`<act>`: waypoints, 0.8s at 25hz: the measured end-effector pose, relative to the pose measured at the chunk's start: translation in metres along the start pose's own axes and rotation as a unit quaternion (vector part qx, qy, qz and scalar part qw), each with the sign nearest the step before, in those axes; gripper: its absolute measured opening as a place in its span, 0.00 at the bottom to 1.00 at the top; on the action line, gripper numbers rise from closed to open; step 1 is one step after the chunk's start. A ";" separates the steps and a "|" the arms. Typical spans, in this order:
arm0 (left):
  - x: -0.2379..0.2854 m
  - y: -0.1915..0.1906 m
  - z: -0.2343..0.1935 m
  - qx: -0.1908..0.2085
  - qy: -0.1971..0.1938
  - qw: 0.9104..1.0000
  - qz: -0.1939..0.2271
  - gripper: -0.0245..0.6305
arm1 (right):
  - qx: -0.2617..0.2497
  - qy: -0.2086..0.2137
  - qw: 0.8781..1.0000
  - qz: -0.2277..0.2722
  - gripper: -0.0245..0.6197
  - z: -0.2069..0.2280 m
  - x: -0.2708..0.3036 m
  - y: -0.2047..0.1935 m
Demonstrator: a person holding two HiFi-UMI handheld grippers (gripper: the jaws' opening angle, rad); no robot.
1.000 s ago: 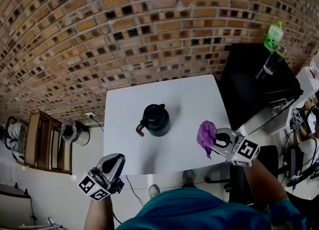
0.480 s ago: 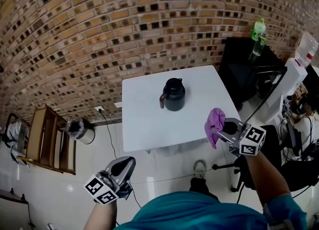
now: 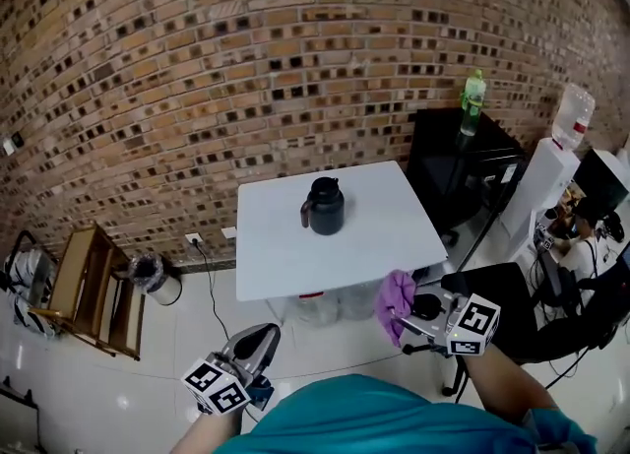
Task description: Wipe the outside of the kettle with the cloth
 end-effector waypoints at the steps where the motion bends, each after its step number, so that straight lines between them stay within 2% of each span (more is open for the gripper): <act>1: 0.005 -0.003 0.011 0.001 0.002 1.000 -0.001 0.04 | 0.001 -0.001 1.000 -0.004 0.14 -0.002 -0.010 -0.007; 5: 0.026 -0.014 0.056 0.008 0.007 1.000 -0.009 0.04 | 0.018 -0.017 1.000 -0.017 0.14 0.008 -0.058 -0.030; 9: 0.036 -0.015 0.086 0.027 0.006 1.000 -0.010 0.04 | 0.027 -0.024 0.999 -0.005 0.14 0.015 -0.090 -0.037; 15: 0.029 -0.007 0.099 0.044 0.014 0.999 -0.010 0.04 | 0.020 -0.015 1.000 0.010 0.14 0.009 -0.093 -0.029; 20: 0.024 -0.011 0.102 0.051 0.006 0.999 -0.007 0.04 | 0.012 -0.010 1.000 0.015 0.14 -0.002 -0.088 -0.034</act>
Point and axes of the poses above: the fingertips, and each gripper's own axes: x forward along the fingers, z to its right, y out of its top, the point moved 5 cm from there along -x, backward along the fingers, and after that the axes turned 13 degrees about x, right-handed, at the moved point
